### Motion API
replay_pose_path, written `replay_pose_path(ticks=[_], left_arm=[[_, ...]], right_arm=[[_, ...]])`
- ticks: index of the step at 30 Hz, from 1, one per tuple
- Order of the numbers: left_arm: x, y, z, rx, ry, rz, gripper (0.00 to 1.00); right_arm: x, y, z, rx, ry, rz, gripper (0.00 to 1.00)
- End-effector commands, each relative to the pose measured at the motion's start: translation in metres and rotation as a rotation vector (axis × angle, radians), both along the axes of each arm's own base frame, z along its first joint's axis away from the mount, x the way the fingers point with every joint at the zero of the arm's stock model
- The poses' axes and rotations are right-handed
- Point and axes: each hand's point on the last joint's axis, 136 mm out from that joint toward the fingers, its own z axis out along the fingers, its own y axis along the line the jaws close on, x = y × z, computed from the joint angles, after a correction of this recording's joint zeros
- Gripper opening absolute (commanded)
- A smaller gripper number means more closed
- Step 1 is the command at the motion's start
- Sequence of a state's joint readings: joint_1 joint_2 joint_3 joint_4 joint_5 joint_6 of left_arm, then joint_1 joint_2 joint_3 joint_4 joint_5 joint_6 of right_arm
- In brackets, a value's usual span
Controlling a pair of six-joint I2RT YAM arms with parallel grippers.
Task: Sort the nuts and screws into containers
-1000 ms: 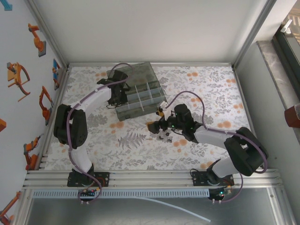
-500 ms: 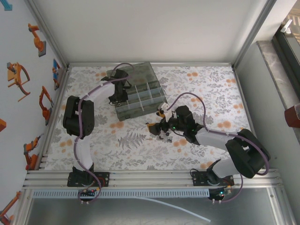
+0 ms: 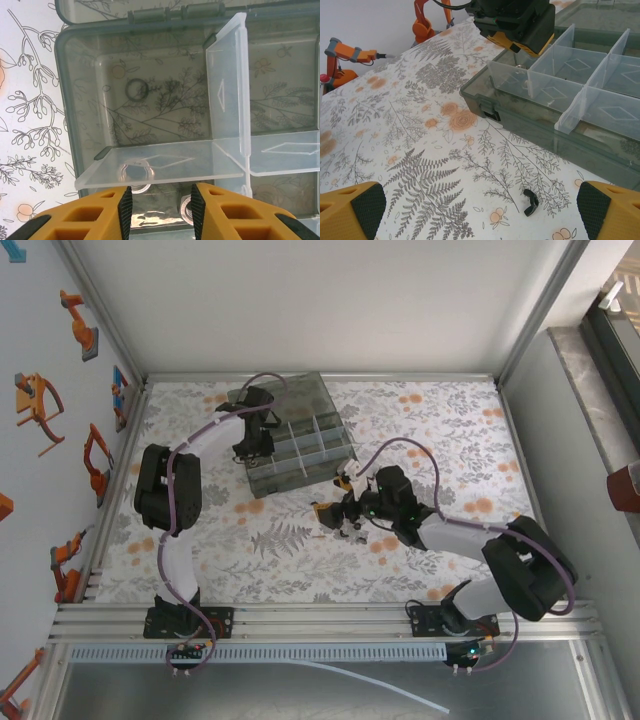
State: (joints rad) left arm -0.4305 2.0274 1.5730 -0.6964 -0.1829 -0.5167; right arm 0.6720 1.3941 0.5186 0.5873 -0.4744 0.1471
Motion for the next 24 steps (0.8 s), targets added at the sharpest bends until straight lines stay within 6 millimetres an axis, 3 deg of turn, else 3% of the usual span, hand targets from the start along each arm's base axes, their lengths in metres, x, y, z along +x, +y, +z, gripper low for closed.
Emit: replay_pose_path(ticks=[1,5,9,12,16,19,24], left_arm=[[-0.001,-0.019,0.023,-0.013,-0.051,-0.064,0.36],[-0.016,-0.052,0.05,-0.009,-0.12,-0.168,0.39],[-0.044,-0.11,0.058,-0.11,-0.103,-0.327,0.41],[-0.07,-0.153,0.052,-0.198,-0.046,-0.428,0.42],[-0.106,-0.208,0.042,-0.283,0.047,-0.524,0.41],[-0.129,-0.243,0.036,-0.285,0.096,-0.581,0.42],[-0.157,-0.287,0.011,-0.332,0.192,-0.63,0.42]], right_arm=[[-0.003,-0.003,0.013,0.012,-0.064,-0.005,0.99],[0.005,-0.022,0.014,-0.031,-0.052,-0.122,0.99],[-0.001,-0.049,0.014,-0.079,-0.007,-0.21,0.99],[-0.012,-0.073,0.011,-0.1,0.042,-0.291,0.99],[-0.029,-0.109,-0.012,-0.159,0.181,-0.415,1.0],[-0.05,-0.12,-0.023,-0.151,0.255,-0.417,0.99],[-0.07,-0.131,-0.009,-0.068,0.23,-0.417,0.99]])
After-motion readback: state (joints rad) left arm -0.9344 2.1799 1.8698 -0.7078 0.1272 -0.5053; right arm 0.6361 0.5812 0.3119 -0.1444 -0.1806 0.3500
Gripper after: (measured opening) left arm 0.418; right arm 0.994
